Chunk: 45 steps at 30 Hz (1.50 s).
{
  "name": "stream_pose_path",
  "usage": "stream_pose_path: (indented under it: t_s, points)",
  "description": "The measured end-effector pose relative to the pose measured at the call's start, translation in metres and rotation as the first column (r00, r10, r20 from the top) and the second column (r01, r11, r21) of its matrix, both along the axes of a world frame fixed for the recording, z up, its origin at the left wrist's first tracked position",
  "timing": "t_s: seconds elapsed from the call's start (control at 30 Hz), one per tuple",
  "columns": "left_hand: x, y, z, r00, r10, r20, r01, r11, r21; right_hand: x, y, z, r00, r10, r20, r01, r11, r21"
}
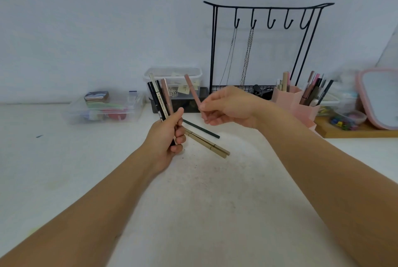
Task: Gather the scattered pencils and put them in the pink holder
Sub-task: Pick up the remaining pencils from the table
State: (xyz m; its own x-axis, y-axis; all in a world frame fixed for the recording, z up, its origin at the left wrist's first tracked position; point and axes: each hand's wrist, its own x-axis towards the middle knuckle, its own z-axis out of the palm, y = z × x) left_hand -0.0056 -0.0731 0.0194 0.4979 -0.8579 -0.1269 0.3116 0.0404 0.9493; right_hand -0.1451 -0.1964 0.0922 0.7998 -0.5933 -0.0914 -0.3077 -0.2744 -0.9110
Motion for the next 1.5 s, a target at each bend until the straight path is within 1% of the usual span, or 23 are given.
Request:
stream_pose_path:
  t_s: [0.07, 0.13, 0.37, 0.5, 0.57, 0.67, 0.73, 0.8, 0.83, 0.9, 0.97, 1.0, 1.07, 1.17, 1.23, 1.27, 1.37, 1.5]
  points:
    - [-0.003, 0.001, 0.001, 0.999, -0.029, -0.021, 0.028, 0.999, -0.030, 0.005, 0.010, 0.003, 0.994, 0.057, 0.096, -0.062, 0.997, 0.045]
    - [-0.006, 0.002, 0.003, 0.999, -0.041, -0.031, 0.039, 0.997, -0.059, 0.010, 0.017, 0.002, 0.988, 0.066, 0.141, -0.072, 0.996, 0.043]
    - [-0.007, 0.004, 0.005, 0.998, -0.052, -0.037, 0.048, 0.995, -0.091, 0.021, 0.030, -0.010, 0.988, 0.030, 0.154, -0.018, 0.997, -0.080]
    - [-0.010, 0.006, 0.007, 0.996, -0.088, 0.009, 0.088, 0.993, -0.079, 0.022, 0.031, -0.014, 0.990, 0.014, 0.140, 0.011, 0.984, -0.178]
    - [-0.010, 0.006, 0.006, 0.995, -0.094, 0.023, 0.096, 0.993, -0.067, 0.024, 0.032, -0.018, 0.988, 0.004, 0.157, 0.033, 0.972, -0.234]
    - [-0.010, 0.006, 0.006, 0.996, -0.084, 0.006, 0.084, 0.993, -0.078, 0.028, 0.033, -0.023, 0.986, 0.012, 0.165, 0.045, 0.939, -0.341]
    - [-0.010, 0.007, 0.006, 0.997, -0.081, -0.006, 0.080, 0.994, -0.072, 0.031, 0.032, -0.027, 0.989, 0.001, 0.146, 0.061, 0.906, -0.418]
    - [-0.010, 0.006, 0.006, 0.998, -0.068, -0.010, 0.067, 0.996, -0.063, 0.032, 0.034, -0.028, 0.993, 0.003, 0.116, 0.051, 0.887, -0.459]
    - [-0.009, 0.006, 0.005, 0.998, -0.054, -0.013, 0.053, 0.996, -0.065, 0.031, 0.035, -0.027, 0.994, 0.020, 0.104, 0.029, 0.894, -0.447]
    - [-0.007, 0.004, 0.004, 0.999, -0.027, -0.033, 0.025, 0.996, -0.080, 0.028, 0.035, -0.021, 0.995, 0.032, 0.090, 0.004, 0.929, -0.371]
    - [-0.003, 0.002, 0.004, 0.998, -0.005, -0.061, 0.000, 0.996, -0.091, 0.022, 0.029, -0.014, 0.995, -0.046, 0.093, 0.072, 0.949, -0.306]
    - [-0.001, 0.002, 0.004, 0.997, 0.007, -0.080, -0.014, 0.996, -0.092, 0.019, 0.024, -0.011, 0.992, -0.088, 0.088, 0.111, 0.946, -0.303]
    - [0.005, 0.001, 0.003, 0.994, 0.037, -0.105, -0.046, 0.995, -0.089, 0.013, 0.013, -0.009, 0.993, -0.121, 0.001, 0.113, 0.924, -0.364]
    - [0.006, 0.000, 0.003, 0.994, 0.060, -0.096, -0.068, 0.994, -0.086, 0.014, 0.007, -0.020, 0.961, -0.103, -0.257, -0.024, 0.894, -0.448]
    - [0.004, -0.002, 0.001, 0.995, 0.042, -0.089, -0.049, 0.996, -0.080, 0.019, 0.008, -0.031, 0.916, -0.124, -0.381, -0.085, 0.869, -0.487]
    - [0.004, -0.002, 0.000, 0.996, 0.028, -0.085, -0.034, 0.997, -0.076, 0.022, 0.009, -0.035, 0.901, -0.143, -0.409, -0.096, 0.855, -0.510]
    - [0.004, -0.004, -0.003, 0.998, 0.003, -0.061, -0.007, 0.998, -0.058, 0.024, 0.011, -0.039, 0.886, -0.189, -0.423, -0.081, 0.836, -0.542]
    - [0.005, -0.006, -0.007, 0.999, 0.005, -0.047, -0.007, 0.999, -0.045, 0.026, 0.011, -0.038, 0.870, -0.219, -0.443, -0.052, 0.851, -0.522]
